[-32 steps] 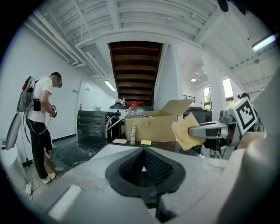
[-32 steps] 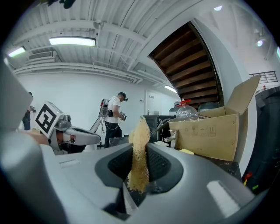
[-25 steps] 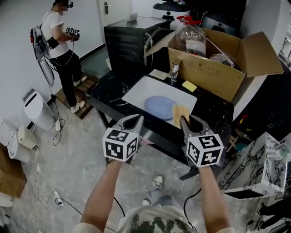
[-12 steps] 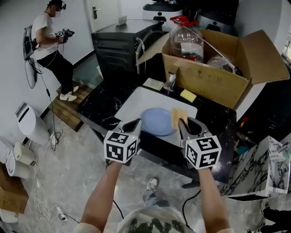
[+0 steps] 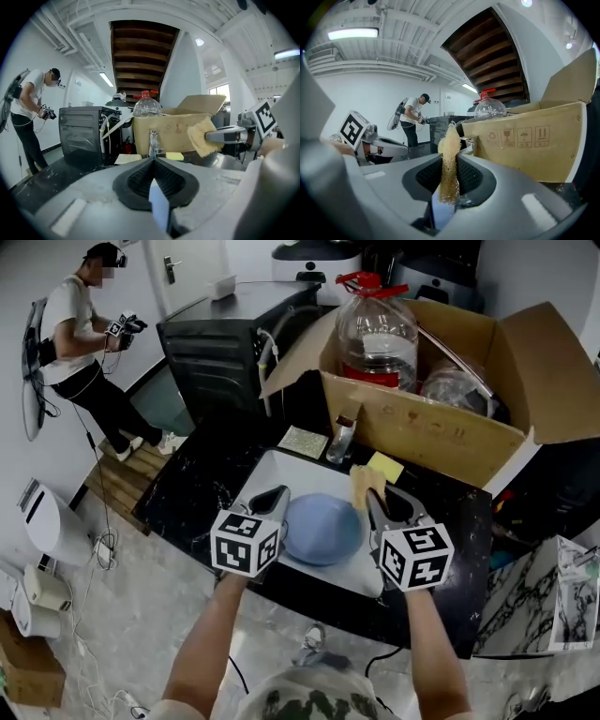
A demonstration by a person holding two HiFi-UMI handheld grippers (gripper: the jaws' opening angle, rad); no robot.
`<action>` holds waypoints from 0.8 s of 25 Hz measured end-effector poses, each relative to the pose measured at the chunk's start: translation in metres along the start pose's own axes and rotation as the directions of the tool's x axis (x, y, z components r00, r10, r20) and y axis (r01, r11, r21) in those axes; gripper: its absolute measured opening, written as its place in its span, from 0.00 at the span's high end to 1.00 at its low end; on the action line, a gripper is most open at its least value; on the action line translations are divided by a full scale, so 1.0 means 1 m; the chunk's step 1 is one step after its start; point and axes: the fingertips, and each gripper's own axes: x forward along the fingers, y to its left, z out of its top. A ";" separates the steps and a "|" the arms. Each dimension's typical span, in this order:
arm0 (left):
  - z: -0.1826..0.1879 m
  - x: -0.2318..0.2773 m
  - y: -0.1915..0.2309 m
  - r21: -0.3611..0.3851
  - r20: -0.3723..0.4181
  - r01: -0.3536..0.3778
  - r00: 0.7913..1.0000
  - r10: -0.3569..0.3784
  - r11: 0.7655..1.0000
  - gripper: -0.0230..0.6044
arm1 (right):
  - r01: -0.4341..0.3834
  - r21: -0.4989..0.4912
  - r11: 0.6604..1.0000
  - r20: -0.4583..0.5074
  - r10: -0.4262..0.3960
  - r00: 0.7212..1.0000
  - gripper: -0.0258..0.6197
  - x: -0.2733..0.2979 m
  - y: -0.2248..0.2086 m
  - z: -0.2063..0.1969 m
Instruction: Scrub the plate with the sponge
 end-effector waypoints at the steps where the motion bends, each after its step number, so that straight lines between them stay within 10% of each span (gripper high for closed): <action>1: 0.004 0.008 0.004 0.001 0.000 0.003 1.000 -0.003 1.000 0.97 | 0.005 0.004 1.000 0.000 -0.005 1.000 0.86 0.007 -0.006 0.002; 20: 0.021 0.090 0.039 0.011 -0.035 0.069 0.997 -0.068 0.998 0.97 | 0.089 0.005 0.996 -0.048 -0.088 0.995 0.86 0.066 -0.050 -0.007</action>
